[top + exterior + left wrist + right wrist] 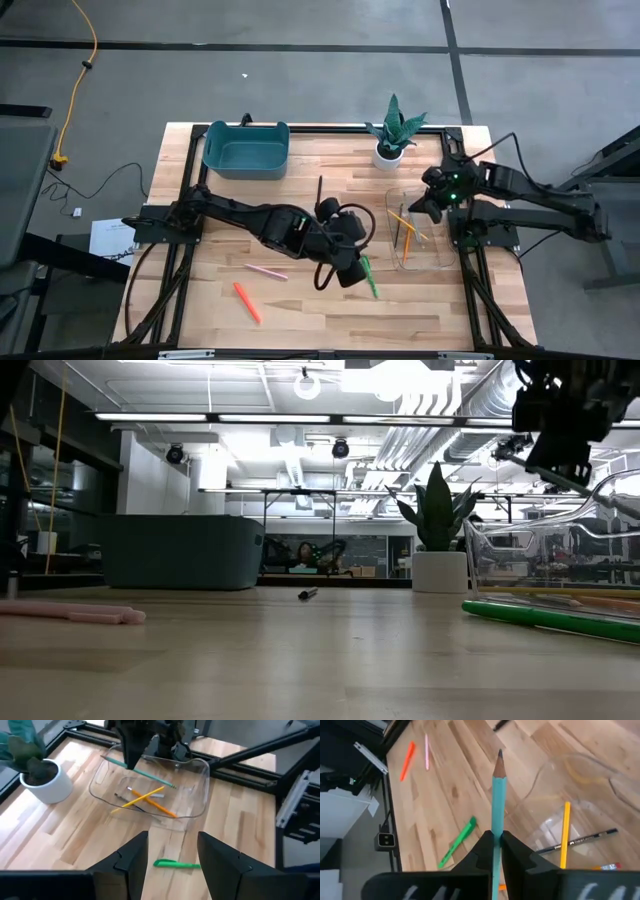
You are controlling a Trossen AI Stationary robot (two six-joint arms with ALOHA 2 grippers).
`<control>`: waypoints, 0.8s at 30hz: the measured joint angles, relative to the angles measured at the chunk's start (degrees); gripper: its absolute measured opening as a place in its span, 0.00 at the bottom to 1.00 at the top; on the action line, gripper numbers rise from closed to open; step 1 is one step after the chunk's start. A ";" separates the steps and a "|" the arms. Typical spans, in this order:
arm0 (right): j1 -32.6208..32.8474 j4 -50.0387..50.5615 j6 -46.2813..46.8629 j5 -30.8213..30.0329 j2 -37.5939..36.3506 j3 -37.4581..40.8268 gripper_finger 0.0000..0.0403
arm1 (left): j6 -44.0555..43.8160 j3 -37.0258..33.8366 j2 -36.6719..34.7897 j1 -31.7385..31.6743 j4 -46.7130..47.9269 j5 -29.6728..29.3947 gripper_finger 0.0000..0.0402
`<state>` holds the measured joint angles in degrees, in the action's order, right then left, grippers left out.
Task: Sort pens & pencils
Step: Put the light blue pencil into the transparent bin, then adjust the transparent bin on the table
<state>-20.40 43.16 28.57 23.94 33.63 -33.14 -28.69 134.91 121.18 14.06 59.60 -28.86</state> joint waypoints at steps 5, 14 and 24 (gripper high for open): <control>0.00 -1.07 2.90 -1.48 0.04 2.74 0.06 | 0.16 0.00 -2.81 1.14 4.73 -0.11 0.38; 0.05 -1.00 7.50 -1.91 0.04 4.93 0.19 | -2.20 0.04 -10.24 4.74 20.87 -3.94 0.37; 0.81 -5.09 11.62 -0.95 -2.03 4.94 0.28 | -9.83 -5.63 -17.30 9.75 30.26 -4.93 0.37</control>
<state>-19.59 38.07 40.20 22.99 31.60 -28.19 -38.52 129.28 103.88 23.81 89.87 -33.79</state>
